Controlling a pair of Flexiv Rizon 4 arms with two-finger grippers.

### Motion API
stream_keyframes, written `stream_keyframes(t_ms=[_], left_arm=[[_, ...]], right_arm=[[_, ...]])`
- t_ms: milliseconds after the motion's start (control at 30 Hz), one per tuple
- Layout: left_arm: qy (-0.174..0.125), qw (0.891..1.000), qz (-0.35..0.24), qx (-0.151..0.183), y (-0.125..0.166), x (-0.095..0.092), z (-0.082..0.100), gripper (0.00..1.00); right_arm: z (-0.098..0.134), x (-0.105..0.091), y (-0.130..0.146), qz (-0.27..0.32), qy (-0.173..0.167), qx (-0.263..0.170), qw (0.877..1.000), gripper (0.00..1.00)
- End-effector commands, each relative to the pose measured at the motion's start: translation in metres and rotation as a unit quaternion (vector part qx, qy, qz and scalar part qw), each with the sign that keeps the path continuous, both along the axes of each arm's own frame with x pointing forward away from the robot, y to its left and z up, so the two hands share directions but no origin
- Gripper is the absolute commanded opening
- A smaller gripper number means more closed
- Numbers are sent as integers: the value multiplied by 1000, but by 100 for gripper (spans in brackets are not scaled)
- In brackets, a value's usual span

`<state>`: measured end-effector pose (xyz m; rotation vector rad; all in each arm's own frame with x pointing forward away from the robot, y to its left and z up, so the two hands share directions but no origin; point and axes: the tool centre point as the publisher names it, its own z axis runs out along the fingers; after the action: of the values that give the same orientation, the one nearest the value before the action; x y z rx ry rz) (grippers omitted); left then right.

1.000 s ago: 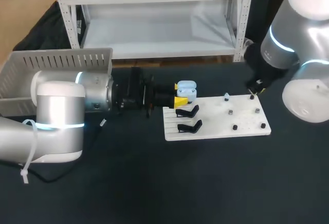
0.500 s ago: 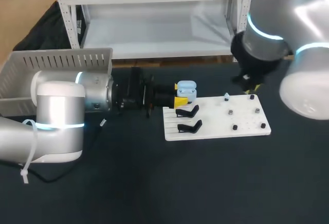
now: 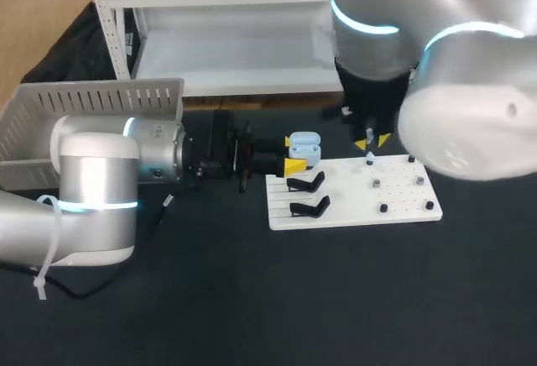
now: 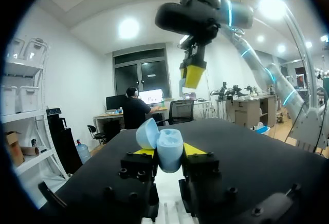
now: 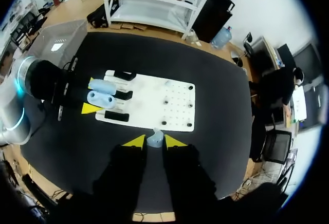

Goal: Pick up each earbud case from the left stands, insert the matching earbuds, close the lid, and place the case in the box.

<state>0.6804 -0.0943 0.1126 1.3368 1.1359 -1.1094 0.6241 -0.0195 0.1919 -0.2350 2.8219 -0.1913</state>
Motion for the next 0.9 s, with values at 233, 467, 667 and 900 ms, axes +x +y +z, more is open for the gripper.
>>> stream_keyframes(t_ms=[233,467,667,900], left_arm=[[-1,1000,1,-1,0,0,0,0],[-1,1000,1,-1,0,0,0,0],[-1,1000,1,-1,0,0,0,0],[-1,1000,1,-1,0,0,0,0]], right_arm=[[-7,-7,0,-2,-23,-6,1000,0],[3,3,6,-114,-11,6,993,0],[11,12,20,-280,14,62,958,0],[4,16,40,-311,21,79,947,0]])
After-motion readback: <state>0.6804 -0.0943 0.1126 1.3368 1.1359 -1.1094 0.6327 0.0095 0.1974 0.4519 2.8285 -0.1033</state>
